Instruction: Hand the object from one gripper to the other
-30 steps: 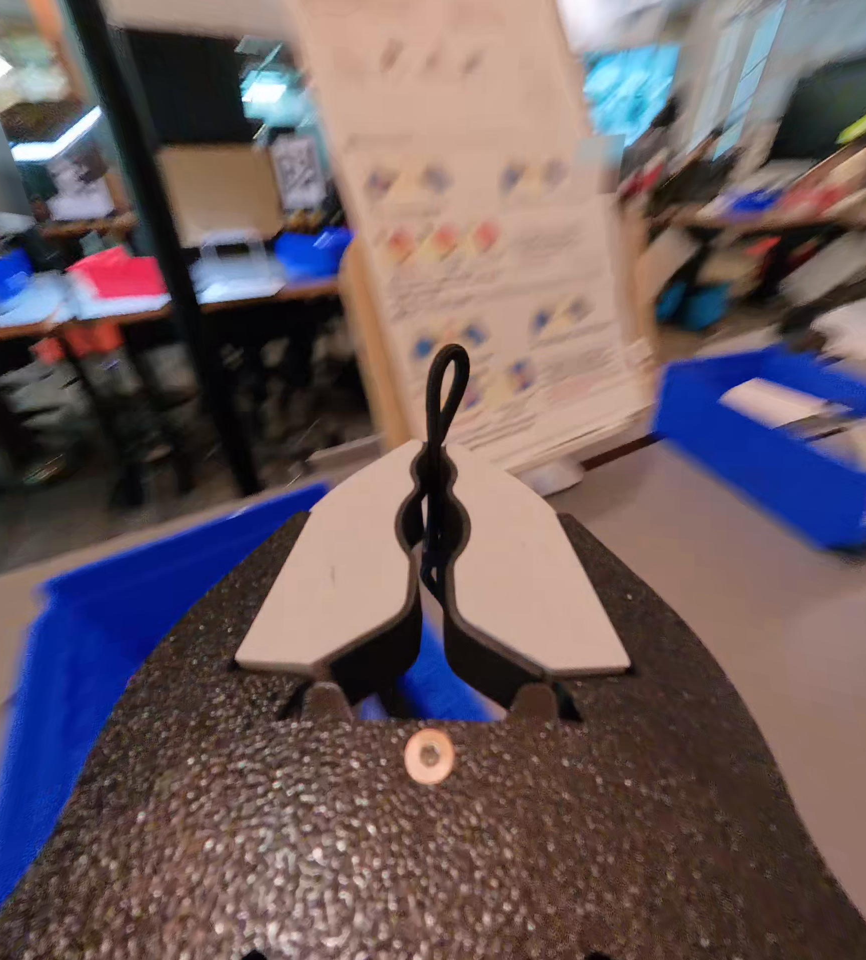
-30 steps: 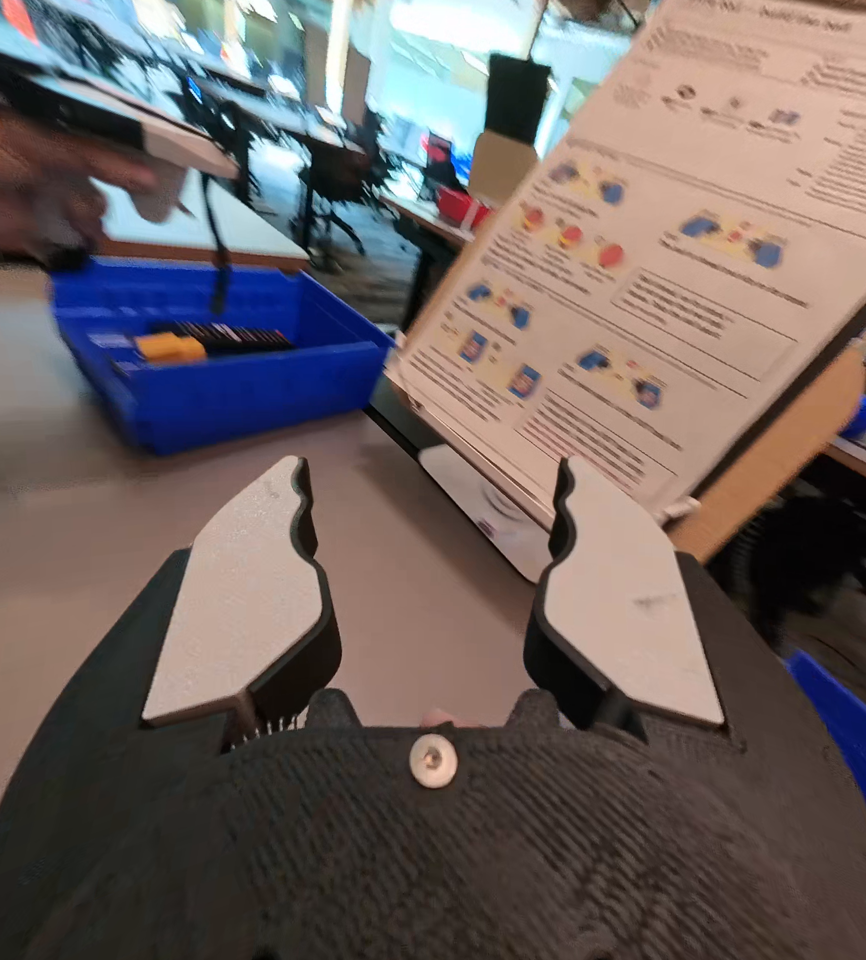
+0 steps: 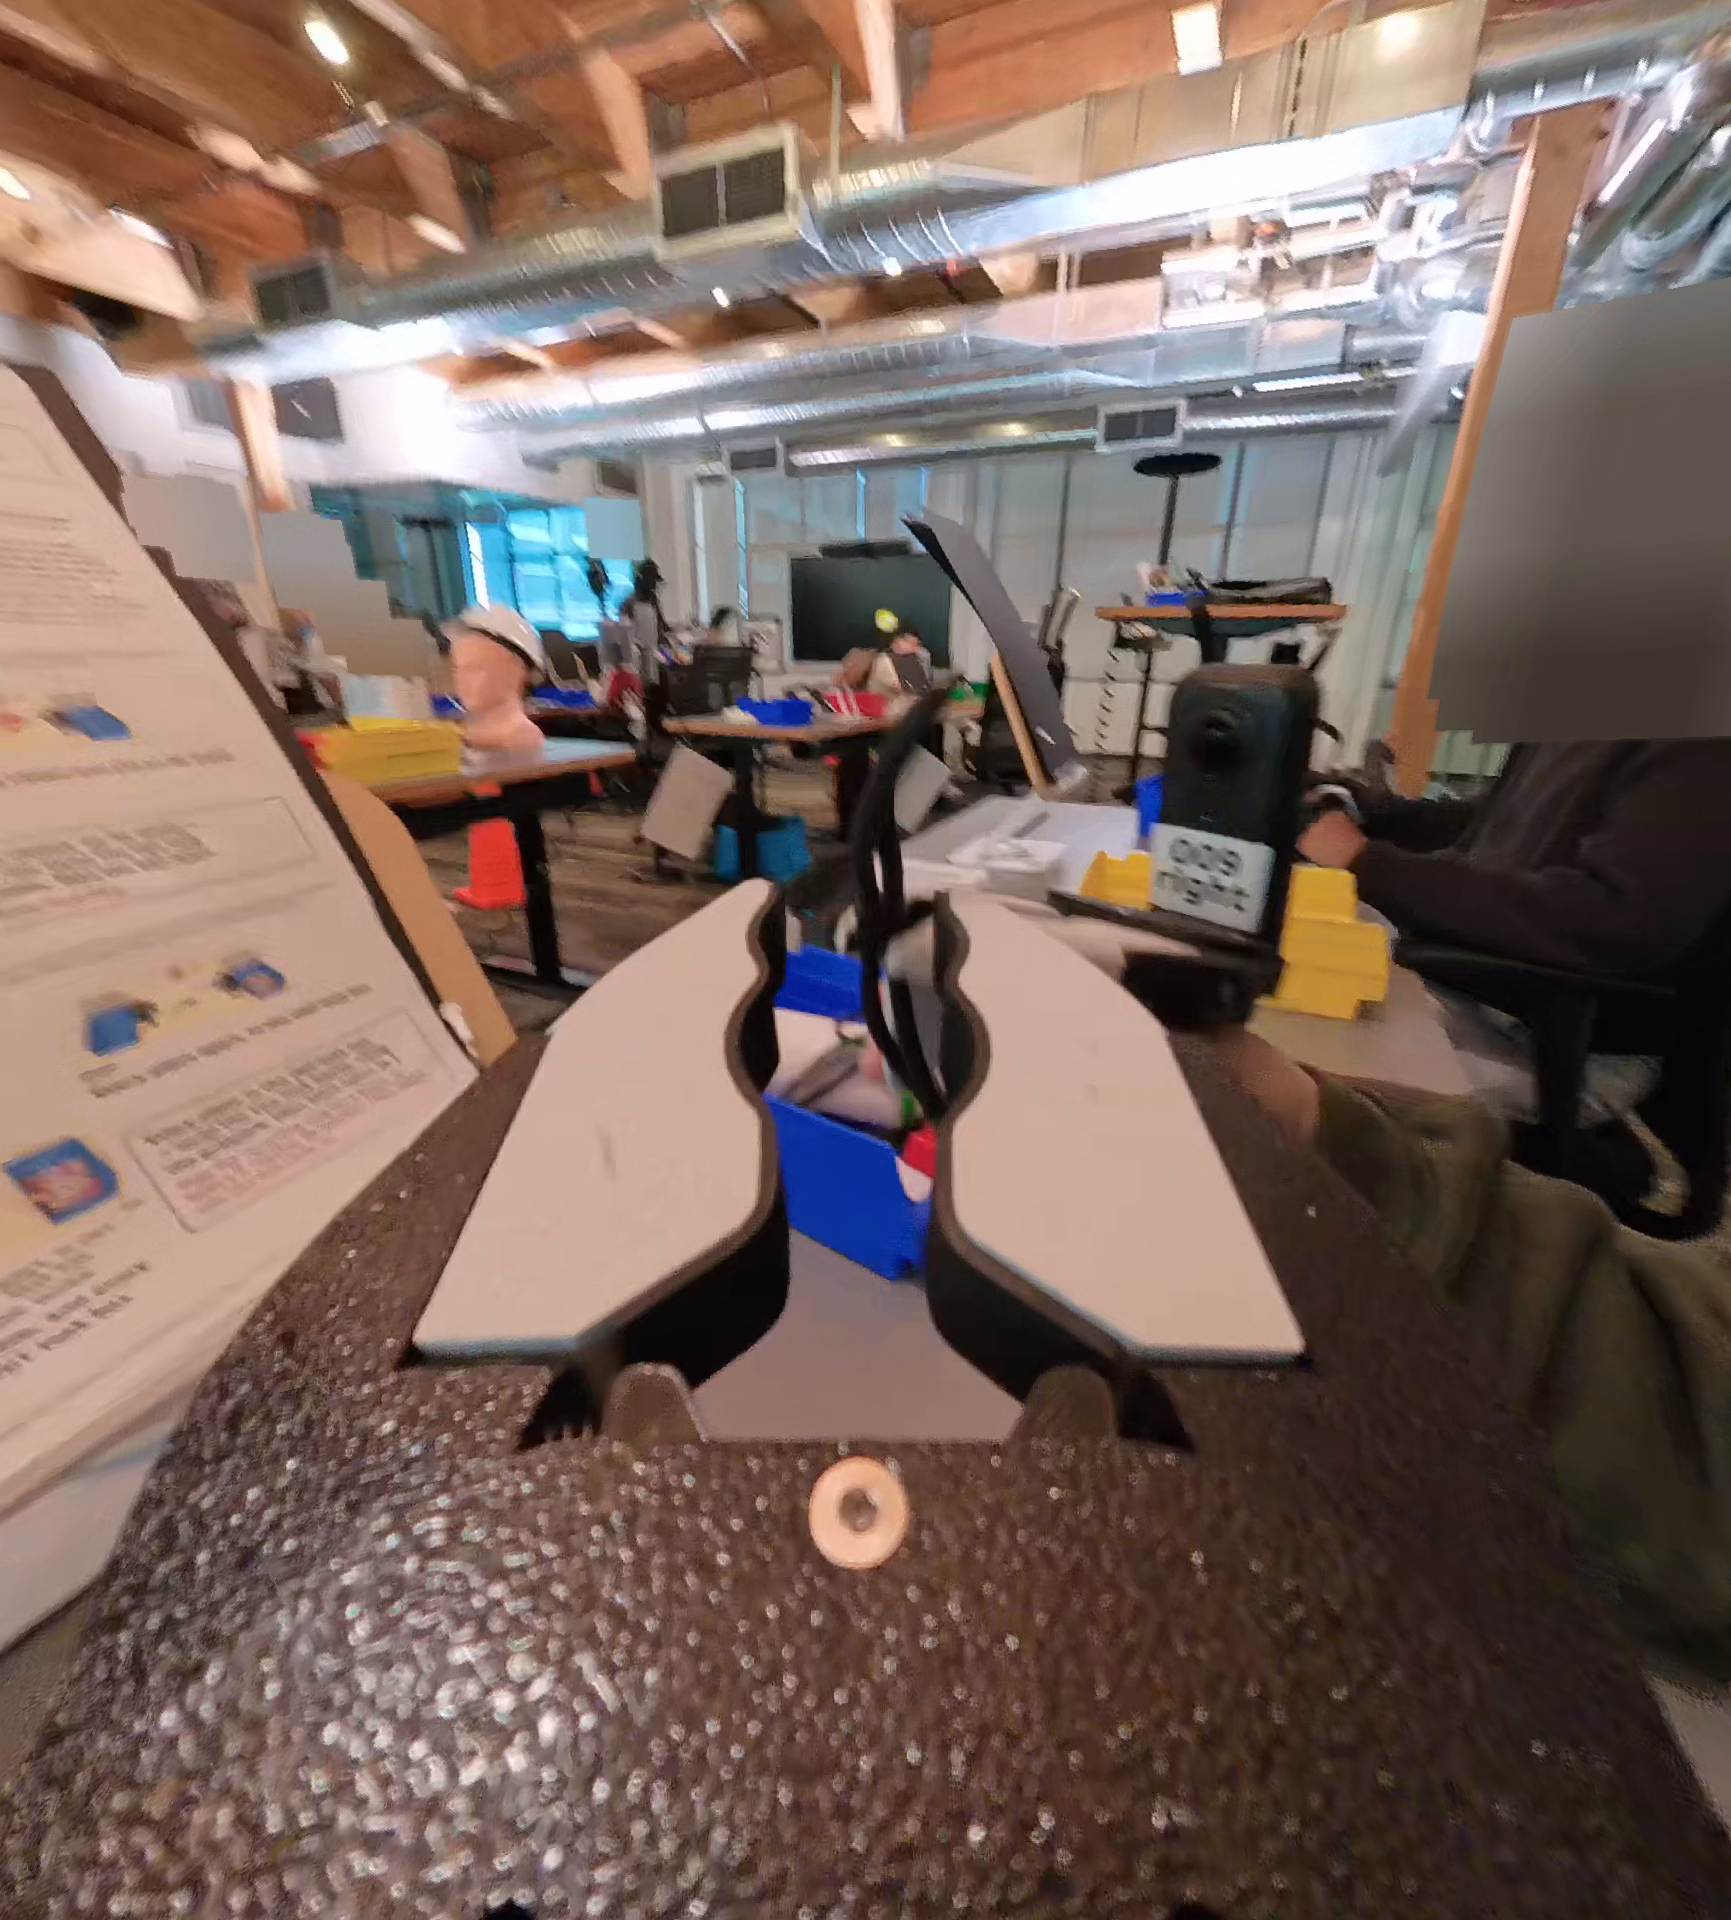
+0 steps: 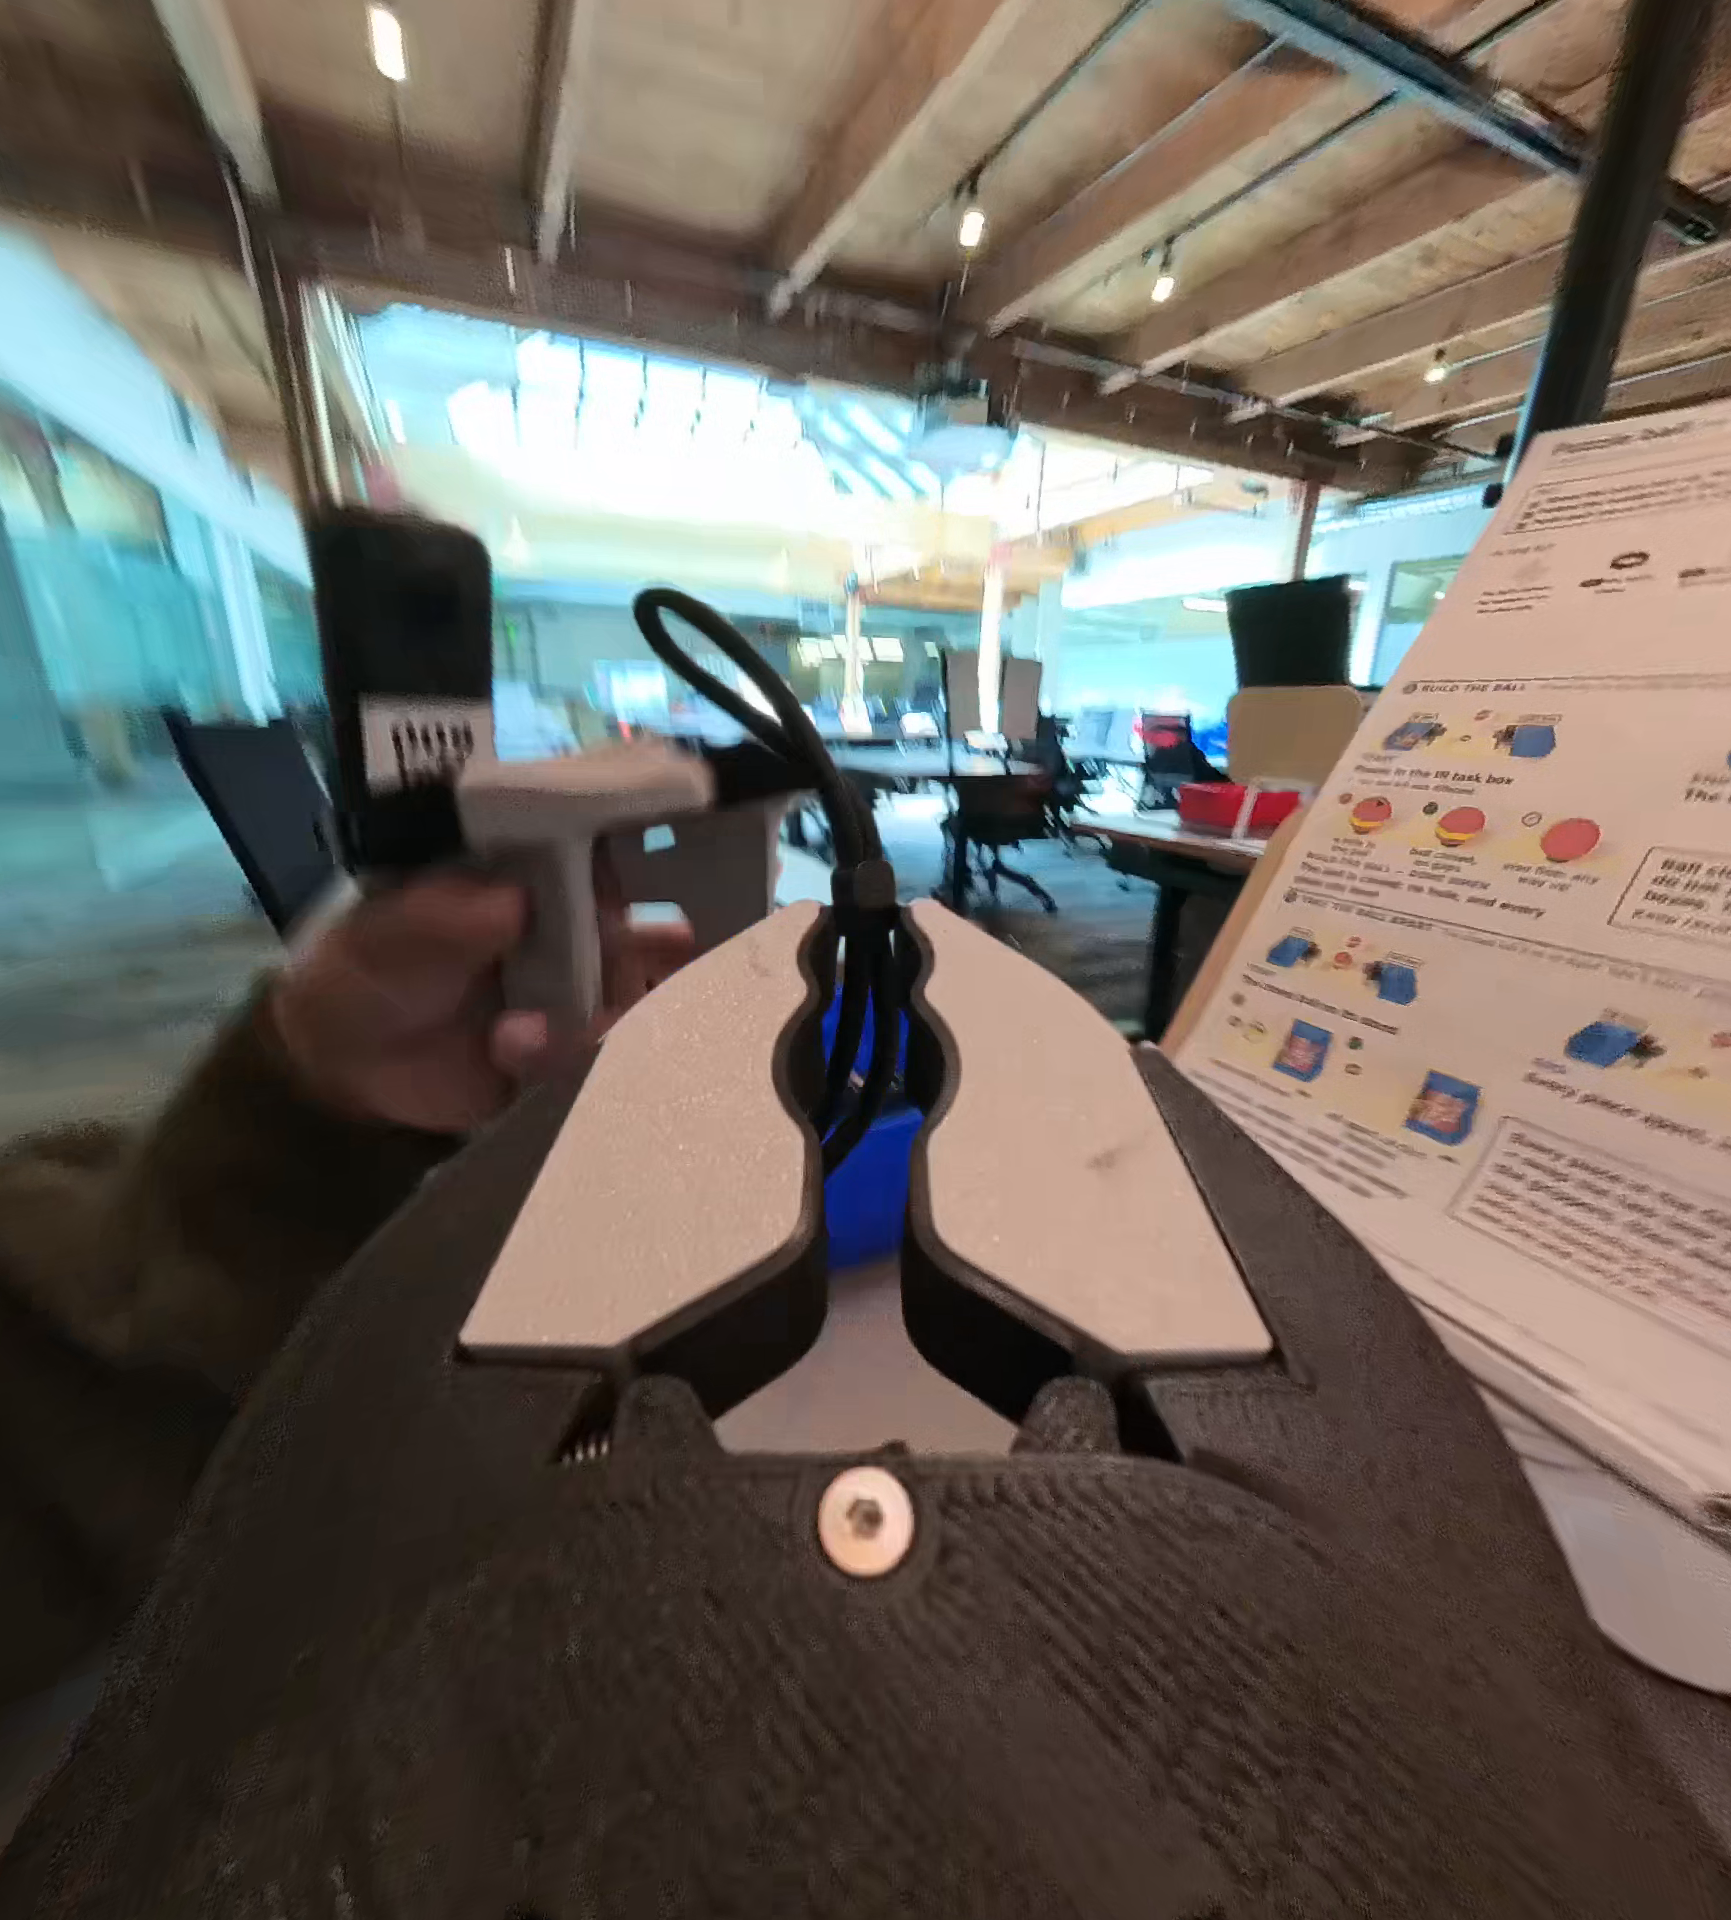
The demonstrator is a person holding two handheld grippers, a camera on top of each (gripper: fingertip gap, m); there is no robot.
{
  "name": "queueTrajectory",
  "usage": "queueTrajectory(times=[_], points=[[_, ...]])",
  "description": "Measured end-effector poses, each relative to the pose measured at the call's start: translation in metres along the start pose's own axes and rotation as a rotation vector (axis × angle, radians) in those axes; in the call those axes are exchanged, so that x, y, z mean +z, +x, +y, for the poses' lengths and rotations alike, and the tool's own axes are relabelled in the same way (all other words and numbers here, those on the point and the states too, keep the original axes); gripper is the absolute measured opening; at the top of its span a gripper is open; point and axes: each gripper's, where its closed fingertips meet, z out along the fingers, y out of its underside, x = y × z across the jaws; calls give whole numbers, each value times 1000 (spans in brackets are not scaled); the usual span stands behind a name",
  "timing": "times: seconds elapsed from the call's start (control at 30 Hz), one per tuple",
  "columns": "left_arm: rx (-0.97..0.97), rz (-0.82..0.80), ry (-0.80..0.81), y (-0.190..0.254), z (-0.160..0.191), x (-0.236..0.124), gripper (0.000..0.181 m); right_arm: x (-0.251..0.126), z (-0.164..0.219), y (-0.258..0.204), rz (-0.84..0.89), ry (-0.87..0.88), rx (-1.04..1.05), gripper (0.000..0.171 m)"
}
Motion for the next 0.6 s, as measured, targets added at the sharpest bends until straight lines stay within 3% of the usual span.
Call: queueTrajectory(times=[0.03, 0.13, 0.27, 0.5, 0.6], points=[[-30, 22, -46, 2, 8, 2, 24, -4, -8, 5, -1, 62, 81, 10], [-110, 64, -201, 7, 39, 10, 38, -14, -23, 15, -26, 188, 233, 10], [-234, 168, -258, 24, 56, 24, 40, -18, -33, 14, -27, 259, 205, 10], [-181, 170, -225, 32, 55, 35, 13, -16, -31, 17, 36, 262, 139, 10], [-57, 58, -244, 18, 57, 34, 7, -18, -30, 22, 60, 249, 121, 10]])
